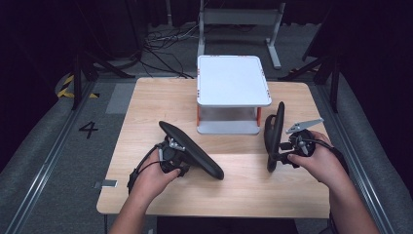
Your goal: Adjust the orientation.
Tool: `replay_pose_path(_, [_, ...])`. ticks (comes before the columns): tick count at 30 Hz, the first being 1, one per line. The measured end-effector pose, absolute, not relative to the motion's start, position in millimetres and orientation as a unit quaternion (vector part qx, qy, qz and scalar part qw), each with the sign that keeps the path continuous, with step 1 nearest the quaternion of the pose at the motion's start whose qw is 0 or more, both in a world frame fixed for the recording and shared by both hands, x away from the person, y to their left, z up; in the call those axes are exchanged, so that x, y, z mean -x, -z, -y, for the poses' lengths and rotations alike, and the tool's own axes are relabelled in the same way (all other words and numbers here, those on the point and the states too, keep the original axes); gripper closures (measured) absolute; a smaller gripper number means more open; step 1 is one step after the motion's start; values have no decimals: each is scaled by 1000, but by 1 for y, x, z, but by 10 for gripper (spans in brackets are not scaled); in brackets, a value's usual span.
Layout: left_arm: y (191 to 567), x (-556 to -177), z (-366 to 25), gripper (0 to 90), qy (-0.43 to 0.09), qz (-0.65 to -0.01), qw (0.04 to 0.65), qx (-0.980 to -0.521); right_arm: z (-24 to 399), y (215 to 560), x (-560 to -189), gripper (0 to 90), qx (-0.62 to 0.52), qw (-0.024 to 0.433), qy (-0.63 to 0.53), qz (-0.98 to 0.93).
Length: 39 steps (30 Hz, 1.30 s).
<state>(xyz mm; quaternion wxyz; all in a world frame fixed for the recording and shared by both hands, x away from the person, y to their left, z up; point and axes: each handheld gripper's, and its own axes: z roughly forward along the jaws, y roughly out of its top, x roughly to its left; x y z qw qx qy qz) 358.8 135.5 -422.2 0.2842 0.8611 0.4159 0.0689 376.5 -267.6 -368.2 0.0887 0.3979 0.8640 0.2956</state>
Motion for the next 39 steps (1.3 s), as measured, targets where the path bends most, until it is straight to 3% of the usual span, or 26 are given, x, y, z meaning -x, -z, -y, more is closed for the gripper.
replay_pose_path(7, [414, -367, -128, 546, -104, -399, 321, -852, 270, 371, -373, 415, -403, 90, -292, -863])
replay_pose_path(39, [421, -408, -81, 445, -118, -330, 371, -860, 297, 384, -341, 386, -448, 91, -276, -846])
